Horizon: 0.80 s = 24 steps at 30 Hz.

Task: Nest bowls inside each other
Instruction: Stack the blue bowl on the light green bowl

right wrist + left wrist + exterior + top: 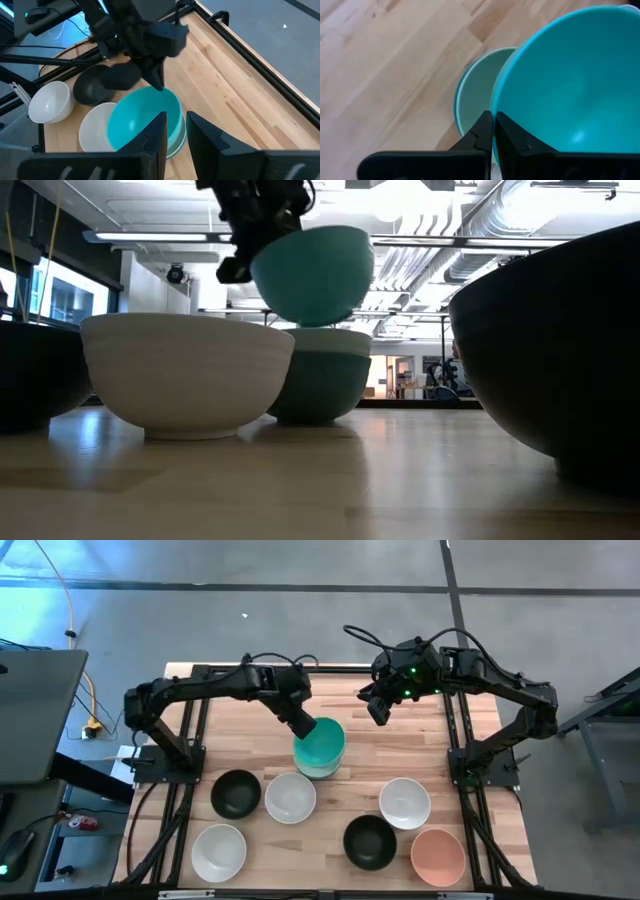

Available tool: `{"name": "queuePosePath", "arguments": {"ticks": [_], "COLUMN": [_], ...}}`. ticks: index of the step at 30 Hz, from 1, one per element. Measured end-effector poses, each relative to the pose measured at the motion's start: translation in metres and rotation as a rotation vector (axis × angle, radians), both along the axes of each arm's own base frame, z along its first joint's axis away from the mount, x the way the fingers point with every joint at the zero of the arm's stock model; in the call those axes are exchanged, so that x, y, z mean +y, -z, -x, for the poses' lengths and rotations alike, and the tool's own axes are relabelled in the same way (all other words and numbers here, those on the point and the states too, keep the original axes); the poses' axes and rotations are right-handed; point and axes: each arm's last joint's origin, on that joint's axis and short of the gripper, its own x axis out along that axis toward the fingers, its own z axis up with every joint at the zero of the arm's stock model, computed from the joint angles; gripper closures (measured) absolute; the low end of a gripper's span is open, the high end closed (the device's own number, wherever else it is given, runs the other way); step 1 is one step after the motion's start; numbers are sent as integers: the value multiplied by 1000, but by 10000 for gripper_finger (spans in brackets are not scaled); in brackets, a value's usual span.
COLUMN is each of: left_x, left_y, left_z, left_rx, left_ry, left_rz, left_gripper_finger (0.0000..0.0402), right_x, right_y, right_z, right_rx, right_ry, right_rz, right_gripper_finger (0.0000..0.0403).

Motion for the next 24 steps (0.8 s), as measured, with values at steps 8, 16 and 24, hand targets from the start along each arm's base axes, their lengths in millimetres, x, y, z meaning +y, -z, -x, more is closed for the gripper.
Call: {"name": "queuePosePath", "arguments": {"ticks": [8,16,24], "left_x": [-5,-4,-2], "left_y": [32,48,49], "left_z": [-19,-25,-25], "left_rx": [98,157,175], "left_ry": [39,45,28], "left_rz": [44,42,6], "left_gripper_finger": [401,401,401], "right_x": [0,3,11], "right_y": [1,2,2], "right_z": [1,1,1], "right_rx": [18,29,29], "right_ry": [0,0,-26], "right_rz": [-4,-19,-17], "right_gripper_finger": [339,339,339]}}
